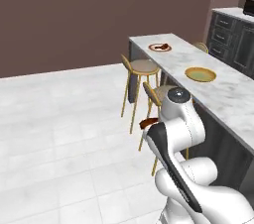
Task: Take the chicken drumsticks from the pan and place one on each plate on the dining counter.
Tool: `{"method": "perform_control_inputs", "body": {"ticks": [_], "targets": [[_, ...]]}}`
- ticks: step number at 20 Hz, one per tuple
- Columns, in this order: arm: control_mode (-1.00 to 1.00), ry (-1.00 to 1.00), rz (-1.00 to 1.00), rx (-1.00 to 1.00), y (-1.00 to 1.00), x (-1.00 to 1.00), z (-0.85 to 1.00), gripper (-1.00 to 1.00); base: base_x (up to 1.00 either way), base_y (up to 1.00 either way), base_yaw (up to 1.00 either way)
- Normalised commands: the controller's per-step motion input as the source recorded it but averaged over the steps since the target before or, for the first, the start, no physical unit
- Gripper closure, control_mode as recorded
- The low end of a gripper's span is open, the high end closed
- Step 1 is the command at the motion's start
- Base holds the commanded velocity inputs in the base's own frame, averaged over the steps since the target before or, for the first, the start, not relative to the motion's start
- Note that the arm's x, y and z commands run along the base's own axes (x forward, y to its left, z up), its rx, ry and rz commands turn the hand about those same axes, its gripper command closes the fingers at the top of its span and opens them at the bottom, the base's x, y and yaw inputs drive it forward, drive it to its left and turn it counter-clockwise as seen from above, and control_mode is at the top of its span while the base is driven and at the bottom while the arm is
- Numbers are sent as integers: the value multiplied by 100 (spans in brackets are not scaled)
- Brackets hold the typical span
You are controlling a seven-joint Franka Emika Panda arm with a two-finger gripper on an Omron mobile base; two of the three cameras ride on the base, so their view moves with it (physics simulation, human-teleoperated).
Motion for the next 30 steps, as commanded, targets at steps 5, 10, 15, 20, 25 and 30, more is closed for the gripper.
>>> {"method": "perform_control_inputs", "body": {"ticks": [5,10,15,20,25,30], "targets": [[100,0,0,0,0,0,0,100,70,64,-56],[100,0,0,0,0,0,0,100,59,65,-56],[100,0,0,0,0,0,0,100,47,64,-60],[100,0,0,0,0,0,0,100,29,60,-68],[100,0,0,0,0,0,0,100,24,73,-57],[100,0,0,0,0,0,0,100,10,83,-49]]}}
